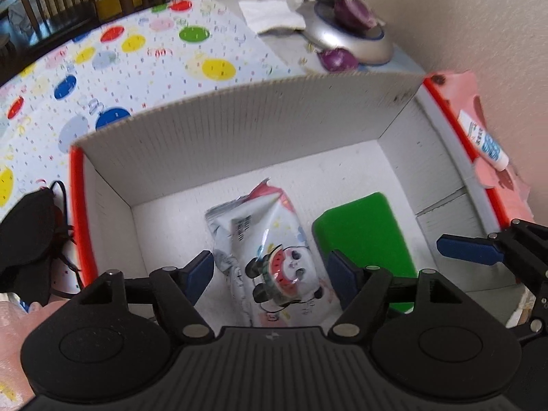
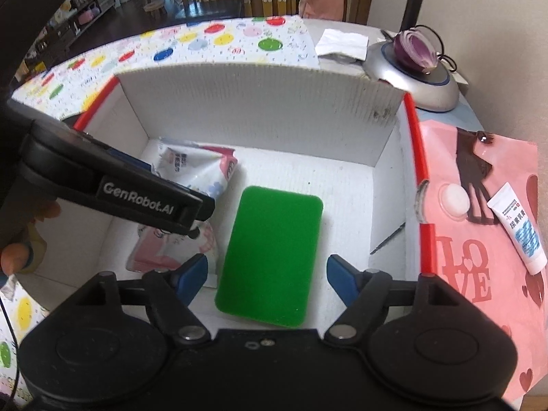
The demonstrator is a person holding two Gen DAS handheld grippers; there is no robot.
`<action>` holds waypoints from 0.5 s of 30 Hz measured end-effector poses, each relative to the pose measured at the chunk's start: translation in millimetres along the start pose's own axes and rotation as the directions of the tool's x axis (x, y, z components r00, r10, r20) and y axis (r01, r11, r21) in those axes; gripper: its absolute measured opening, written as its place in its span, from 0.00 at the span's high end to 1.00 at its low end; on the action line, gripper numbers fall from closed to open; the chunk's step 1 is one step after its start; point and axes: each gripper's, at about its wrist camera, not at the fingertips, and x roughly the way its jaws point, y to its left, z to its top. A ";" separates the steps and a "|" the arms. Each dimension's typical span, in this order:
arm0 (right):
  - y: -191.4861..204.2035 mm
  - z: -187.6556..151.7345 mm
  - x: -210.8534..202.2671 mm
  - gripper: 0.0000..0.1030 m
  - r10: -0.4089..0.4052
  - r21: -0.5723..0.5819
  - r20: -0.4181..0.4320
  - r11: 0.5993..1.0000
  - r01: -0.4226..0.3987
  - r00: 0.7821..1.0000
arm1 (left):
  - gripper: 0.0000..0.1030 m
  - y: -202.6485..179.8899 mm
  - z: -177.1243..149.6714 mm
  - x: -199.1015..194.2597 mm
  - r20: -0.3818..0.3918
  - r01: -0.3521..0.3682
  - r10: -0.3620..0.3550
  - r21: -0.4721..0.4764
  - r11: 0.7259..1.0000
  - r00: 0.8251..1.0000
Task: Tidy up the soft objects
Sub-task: 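Open both tools to release the sponge and bag inside the box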
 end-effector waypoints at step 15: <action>-4.5 -6.3 -50.2 0.22 0.025 0.034 0.136 0.999 -0.030 0.990 | 0.29 3.9 -26.6 -78.4 0.209 -0.004 0.001 0.015 1.000 0.978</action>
